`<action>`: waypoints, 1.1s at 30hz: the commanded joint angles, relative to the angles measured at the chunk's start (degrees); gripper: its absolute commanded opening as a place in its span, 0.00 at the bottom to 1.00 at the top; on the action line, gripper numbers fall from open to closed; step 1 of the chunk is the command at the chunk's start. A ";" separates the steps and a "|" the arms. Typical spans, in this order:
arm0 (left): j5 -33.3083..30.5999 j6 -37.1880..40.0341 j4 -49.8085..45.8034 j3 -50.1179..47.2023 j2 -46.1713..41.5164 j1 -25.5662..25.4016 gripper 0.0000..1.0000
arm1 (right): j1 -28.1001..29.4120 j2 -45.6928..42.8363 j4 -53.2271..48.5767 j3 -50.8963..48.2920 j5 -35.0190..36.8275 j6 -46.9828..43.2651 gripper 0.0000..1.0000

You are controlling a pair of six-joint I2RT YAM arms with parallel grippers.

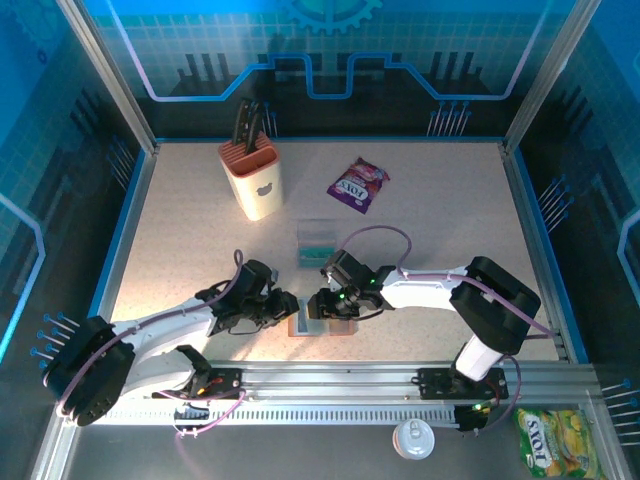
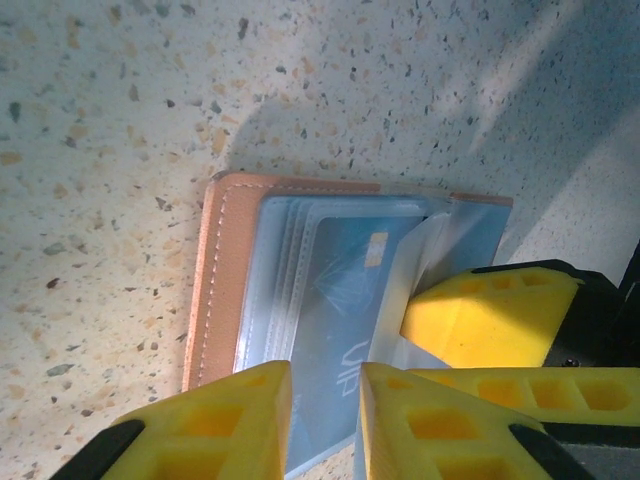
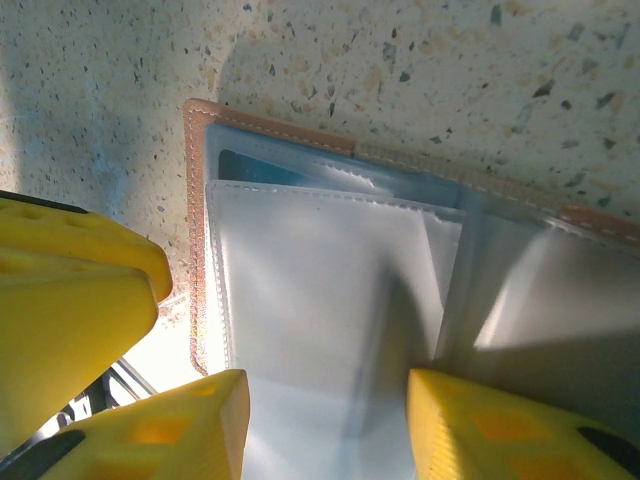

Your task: Take the credit cards out of the card holder

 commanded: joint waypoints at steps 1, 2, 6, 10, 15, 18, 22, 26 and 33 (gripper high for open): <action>1.82 -0.53 2.13 1.17 0.54 0.39 0.28 | -0.48 -0.24 -0.58 -0.91 -0.64 -0.45 0.46; 2.25 -0.74 2.80 1.08 1.04 0.32 0.28 | -0.48 -0.32 -0.58 -0.94 -0.65 -0.41 0.46; 3.81 -1.02 4.83 1.09 3.22 0.25 0.28 | -0.52 -0.41 -0.49 -1.09 -0.50 -0.25 0.46; 5.00 -1.79 7.32 0.81 4.91 0.13 0.28 | -0.48 -0.59 -0.45 -1.22 -0.53 -0.16 0.46; 5.26 -2.66 9.21 0.23 5.70 -0.28 0.27 | -0.40 -0.65 -0.45 -1.27 -0.47 -0.09 0.46; 5.50 -2.68 9.99 0.01 6.21 -0.40 0.27 | -0.44 -0.50 -0.41 -1.19 -0.48 -0.12 0.46; 5.78 -3.15 10.82 -0.19 7.13 -0.46 0.27 | -0.31 -0.52 -0.32 -1.12 -0.52 0.04 0.46; 5.90 -4.10 12.15 -0.79 7.56 -0.57 0.24 | -0.33 -0.64 -0.08 -1.09 -0.71 0.08 0.46; 5.45 -5.19 13.45 -1.70 6.95 -0.58 0.22 | -0.44 -1.94 3.79 -3.63 -0.39 1.84 0.42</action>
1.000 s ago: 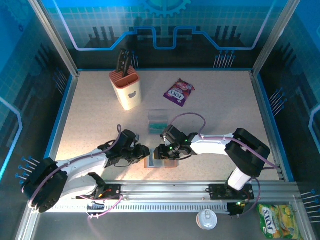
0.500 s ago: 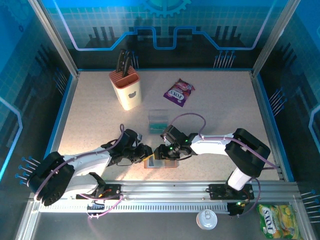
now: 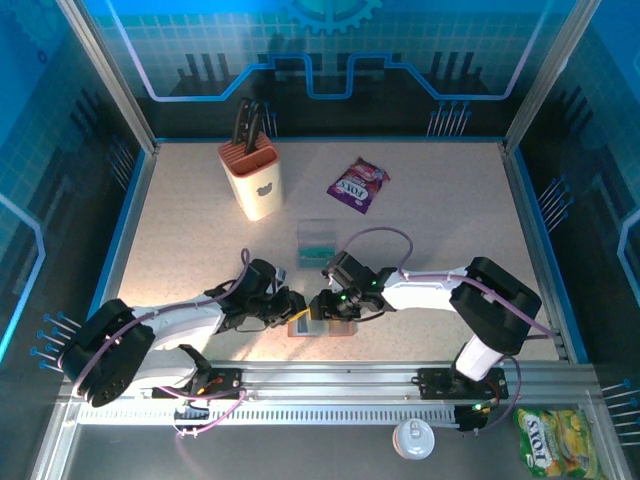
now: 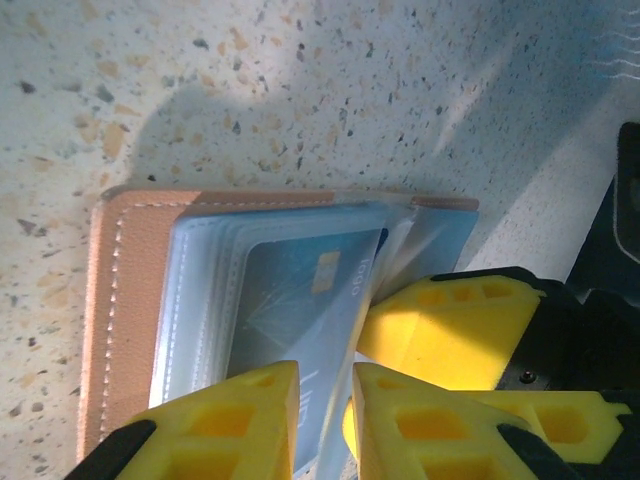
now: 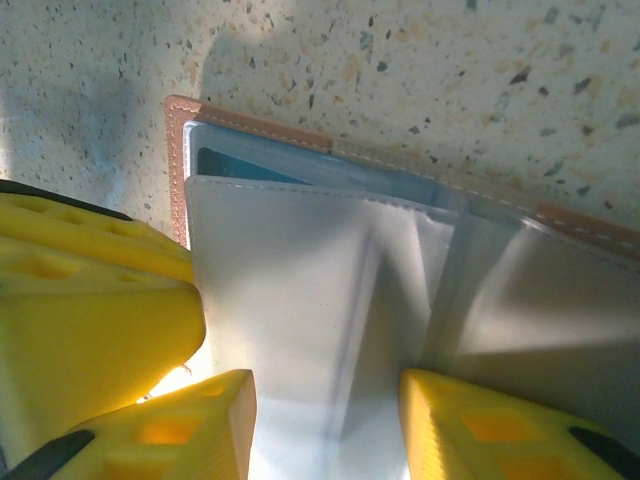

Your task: Take the credit cards out of the card holder

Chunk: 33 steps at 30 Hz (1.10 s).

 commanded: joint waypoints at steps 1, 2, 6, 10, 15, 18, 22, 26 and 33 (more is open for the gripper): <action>0.69 -1.09 2.10 -0.67 0.04 -0.26 0.22 | -0.51 -1.64 3.29 -2.30 -0.91 1.83 0.41; 0.73 -1.12 2.19 -0.57 0.13 -0.24 0.22 | -0.72 -1.78 4.29 -2.68 -1.34 2.16 0.40; 1.08 -1.12 2.30 -0.62 0.42 -0.33 0.22 | -0.99 -1.82 6.20 -3.73 -1.64 3.18 0.39; 1.19 -1.20 2.21 -0.59 0.35 -0.36 0.22 | -1.45 -2.30 8.29 -5.20 -2.03 4.05 0.38; 1.14 -1.66 2.09 -0.43 0.01 -0.51 0.22 | -1.74 -3.29 8.74 -5.88 -2.26 4.24 0.38; 1.17 -1.82 1.71 -0.24 -0.35 -0.71 0.22 | -1.74 -4.33 8.72 -6.06 -2.15 4.15 0.38; 1.26 -1.53 0.60 0.54 -0.56 -0.82 0.23 | -1.99 -6.30 8.28 -6.41 -1.60 4.15 0.38; 0.92 -1.60 0.15 1.33 -0.42 -1.29 0.23 | -2.51 -9.10 7.03 -6.77 -1.08 3.72 0.39; -0.01 -1.65 -0.86 3.34 0.54 -2.63 0.23 | -4.12 -15.34 2.54 -7.17 -0.14 1.83 0.39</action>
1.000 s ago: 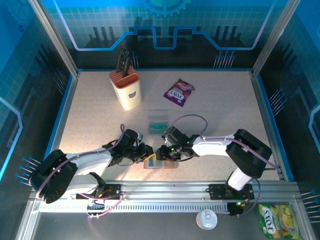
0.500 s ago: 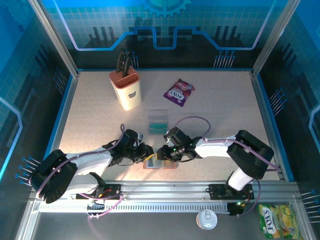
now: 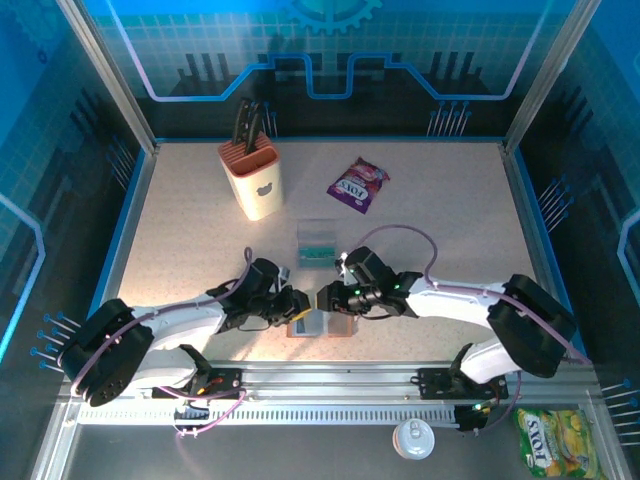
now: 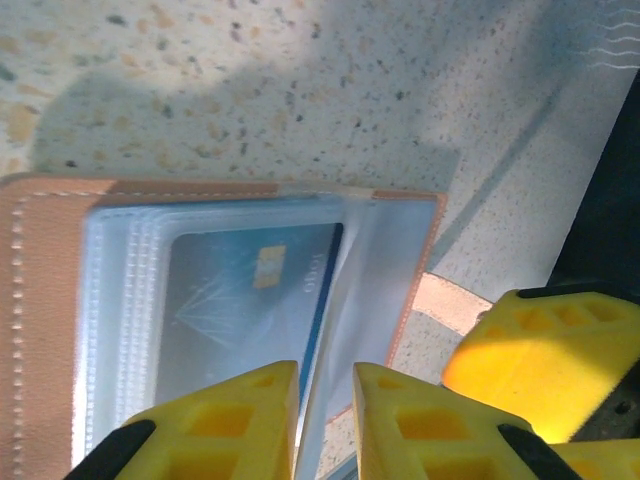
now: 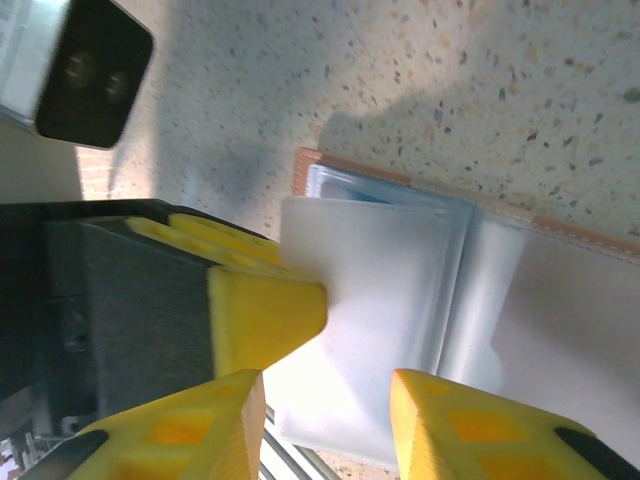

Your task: Take the credit cards out of the card holder

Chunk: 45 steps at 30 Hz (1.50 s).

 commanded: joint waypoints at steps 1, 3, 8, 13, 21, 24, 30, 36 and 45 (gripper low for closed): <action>-0.18 -0.95 -1.08 2.20 0.86 -1.00 0.23 | -1.48 -3.95 -3.97 -1.13 1.25 -1.70 0.40; -0.45 -1.08 -0.82 2.78 1.34 -1.66 0.23 | -2.17 -5.98 -5.63 -1.29 1.64 -2.41 0.40; -0.83 -1.22 -0.34 4.51 3.13 -2.76 0.23 | -4.27 -10.16 -9.73 -1.48 1.88 -4.20 0.40; -0.74 -1.06 0.10 6.62 5.50 -3.72 0.23 | -5.81 -14.10 -11.95 -2.68 2.35 -4.73 0.41; 0.44 -0.57 1.25 9.82 9.67 -4.62 0.23 | -7.00 -18.19 -14.30 -3.77 3.11 -4.80 0.41; 0.82 -0.38 1.33 10.98 11.06 -4.79 0.23 | -7.44 -18.99 -15.10 -3.77 3.13 -5.07 0.42; 0.59 -0.41 1.43 12.59 12.56 -5.13 0.25 | -8.73 -19.62 -15.84 -3.95 2.09 -5.96 0.42; -0.77 -0.86 0.47 14.11 13.55 -5.80 0.30 | -10.49 -19.36 -16.50 -3.08 -0.23 -7.55 0.43; -4.45 -2.64 -0.55 16.03 14.52 -7.03 0.34 | -13.08 -18.70 -18.96 -2.36 -5.05 -11.06 0.44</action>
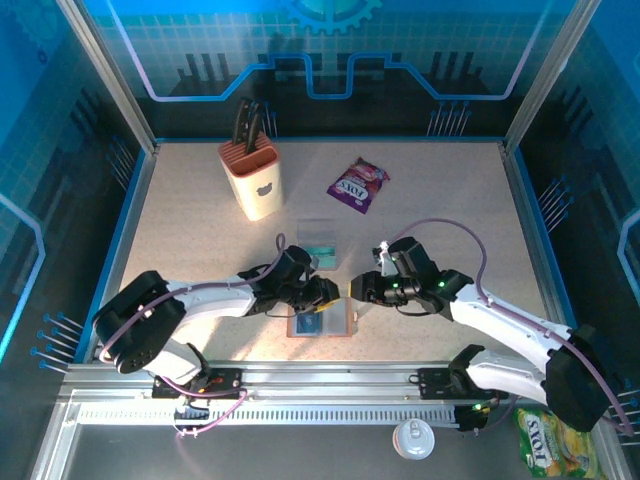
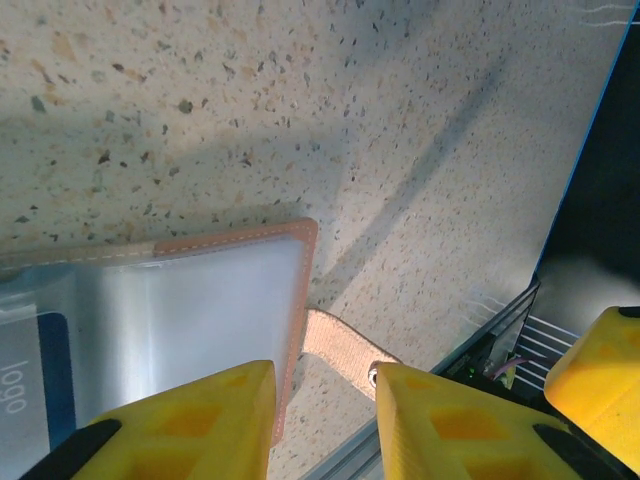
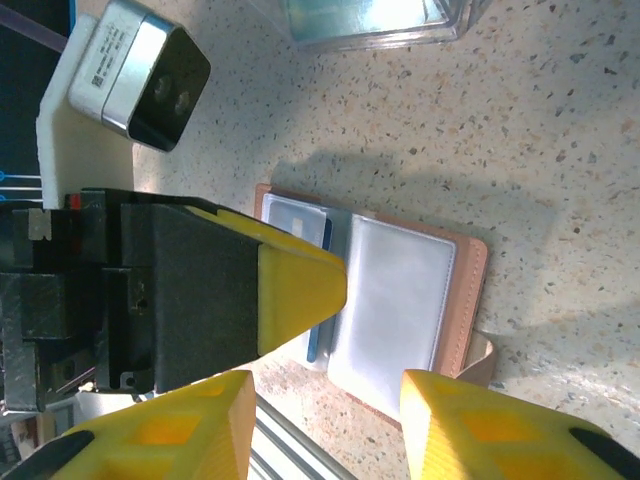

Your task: Take the credit cards out of the card holder

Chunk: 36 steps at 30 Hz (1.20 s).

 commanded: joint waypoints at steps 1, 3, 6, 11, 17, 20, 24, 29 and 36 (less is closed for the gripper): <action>-2.36 -1.30 -1.07 2.44 1.44 -0.65 0.34 | -1.15 0.16 -2.29 0.88 -3.44 -2.53 0.44; -2.68 -1.74 -0.91 3.10 2.07 -0.86 0.34 | -1.33 0.42 -3.05 1.14 -4.24 -3.23 0.44; -3.39 -2.11 -1.38 4.24 2.71 -1.00 0.34 | -1.50 0.93 -3.60 1.08 -5.59 -3.95 0.44; -4.85 -2.01 -2.08 5.27 2.68 -1.28 0.35 | -1.52 1.95 -3.28 0.77 -7.78 -4.83 0.44; -8.03 -2.21 -3.30 3.29 -0.90 -1.26 0.36 | -1.46 2.64 -3.33 1.09 -9.71 -5.58 0.44; -9.13 -0.88 -5.88 3.20 -2.71 -0.98 0.37 | -1.33 1.69 -3.65 0.81 -9.49 -5.49 0.44; -8.54 2.25 -9.87 4.10 -4.21 0.07 0.37 | -1.08 1.13 -4.09 0.98 -8.59 -4.98 0.44; -6.55 5.12 -12.46 2.39 -6.70 2.24 0.37 | 0.12 1.47 -2.89 1.28 -6.35 -2.69 0.44; -2.79 8.26 -15.13 -2.53 -12.89 7.94 0.37 | 4.98 6.21 -0.09 4.22 -2.76 0.44 0.44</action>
